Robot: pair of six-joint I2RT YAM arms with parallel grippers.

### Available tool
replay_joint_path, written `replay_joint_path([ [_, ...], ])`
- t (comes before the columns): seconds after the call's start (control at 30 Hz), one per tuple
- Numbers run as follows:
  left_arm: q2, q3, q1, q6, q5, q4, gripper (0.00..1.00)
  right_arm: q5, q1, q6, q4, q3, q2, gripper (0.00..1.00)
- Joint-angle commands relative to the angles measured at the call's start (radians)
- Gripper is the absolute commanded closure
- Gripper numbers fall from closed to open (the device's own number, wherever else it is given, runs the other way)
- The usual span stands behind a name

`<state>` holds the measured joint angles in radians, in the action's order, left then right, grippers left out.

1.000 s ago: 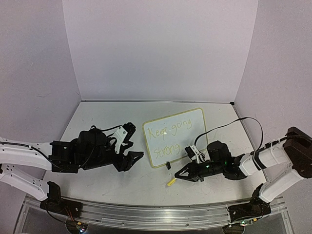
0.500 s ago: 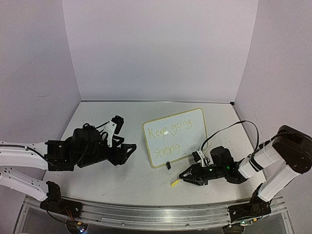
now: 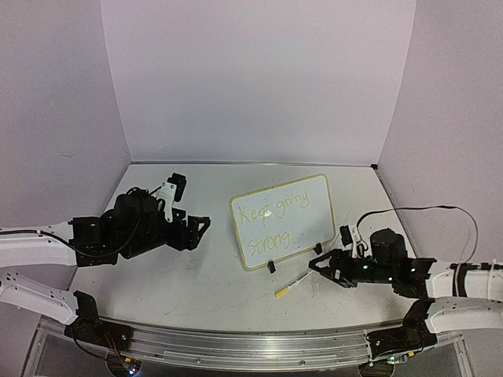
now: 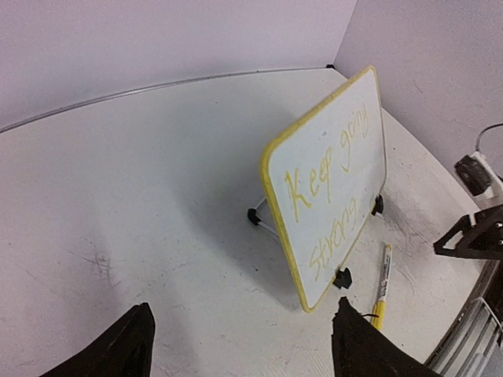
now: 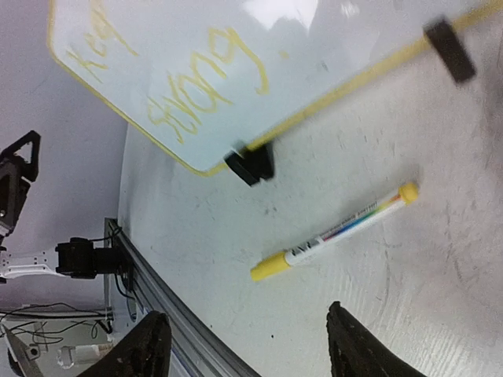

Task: Write a sentence on the whiteboard
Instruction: Put down the whiteboard marker at the center of the board, then reset both arms

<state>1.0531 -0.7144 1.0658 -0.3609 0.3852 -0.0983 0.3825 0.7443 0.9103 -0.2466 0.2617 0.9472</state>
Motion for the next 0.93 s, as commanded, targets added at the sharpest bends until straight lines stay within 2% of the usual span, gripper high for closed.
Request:
replay_joint_path([
  [0.0,-0.007,-0.15,-0.063,-0.031,0.036,0.01,0.14,-0.262,-0.007,-0.191,0.368,0.237,-0.207,0.22],
  [0.13,0.053,-0.301,-0.119,-0.02,0.01,-0.012,0.09,-0.465,-0.008,-0.356,0.482,0.476,-0.222,0.04],
  [0.17,0.065,-0.339,-0.132,-0.014,0.0,-0.031,0.07,-0.525,-0.009,-0.385,0.505,0.526,-0.206,0.02],
  [0.3,0.095,-0.511,-0.173,0.041,0.0,-0.109,0.03,-0.655,-0.009,-0.52,0.523,0.704,-0.157,0.02],
  [0.47,0.067,-0.633,-0.181,0.132,0.063,-0.14,0.01,-0.744,-0.009,-0.66,0.516,0.87,-0.109,0.02],
  [0.7,0.014,-0.664,-0.181,0.183,0.108,-0.144,0.01,-0.782,-0.009,-0.741,0.446,0.948,-0.084,0.02],
  [0.9,-0.015,-0.649,-0.182,0.182,0.12,-0.158,0.01,-0.729,-0.009,-0.705,0.381,0.913,-0.127,0.02],
])
